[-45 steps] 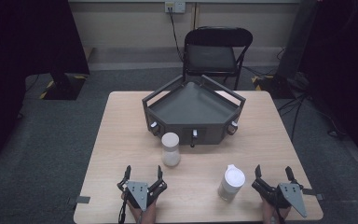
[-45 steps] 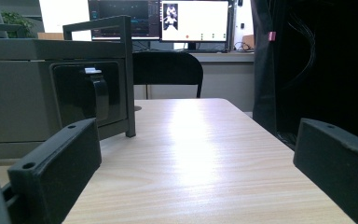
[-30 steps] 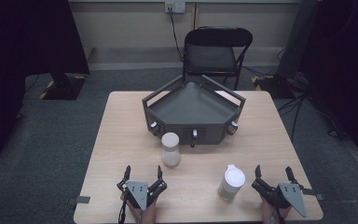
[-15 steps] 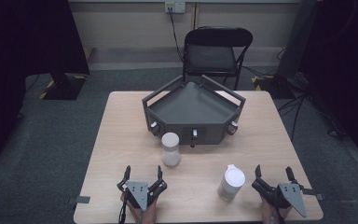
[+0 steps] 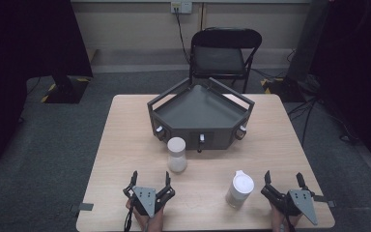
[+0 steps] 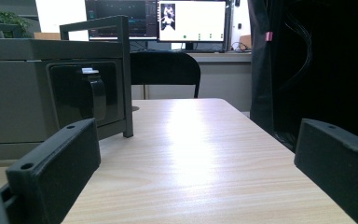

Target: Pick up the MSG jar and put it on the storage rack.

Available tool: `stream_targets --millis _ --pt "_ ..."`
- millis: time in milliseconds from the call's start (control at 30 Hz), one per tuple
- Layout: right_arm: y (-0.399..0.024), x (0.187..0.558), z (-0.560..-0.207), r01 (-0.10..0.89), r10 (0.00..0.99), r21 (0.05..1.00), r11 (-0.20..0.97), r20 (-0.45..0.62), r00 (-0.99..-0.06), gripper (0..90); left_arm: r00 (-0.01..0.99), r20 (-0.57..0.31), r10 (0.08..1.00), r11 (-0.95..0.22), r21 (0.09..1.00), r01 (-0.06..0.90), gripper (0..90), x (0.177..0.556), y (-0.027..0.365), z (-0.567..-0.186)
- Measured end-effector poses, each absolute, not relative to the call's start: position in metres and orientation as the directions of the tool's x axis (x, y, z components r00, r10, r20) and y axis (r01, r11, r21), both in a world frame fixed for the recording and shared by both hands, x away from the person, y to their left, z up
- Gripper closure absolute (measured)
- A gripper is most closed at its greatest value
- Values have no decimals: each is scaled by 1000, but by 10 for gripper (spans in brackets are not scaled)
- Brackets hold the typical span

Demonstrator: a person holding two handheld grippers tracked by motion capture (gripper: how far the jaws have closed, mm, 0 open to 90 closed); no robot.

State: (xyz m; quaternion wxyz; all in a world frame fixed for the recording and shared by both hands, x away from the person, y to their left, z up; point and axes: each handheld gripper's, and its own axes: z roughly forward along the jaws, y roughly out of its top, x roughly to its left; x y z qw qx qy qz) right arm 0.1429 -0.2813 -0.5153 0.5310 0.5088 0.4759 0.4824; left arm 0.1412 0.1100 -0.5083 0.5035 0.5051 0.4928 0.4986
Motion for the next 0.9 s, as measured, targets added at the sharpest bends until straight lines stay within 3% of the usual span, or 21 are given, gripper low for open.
stream_targets --millis 900 --pt "-280 143 -515 -28 996 999 17 -14 88 0 148 -18 989 22 999 -24 2 160 115 -476"
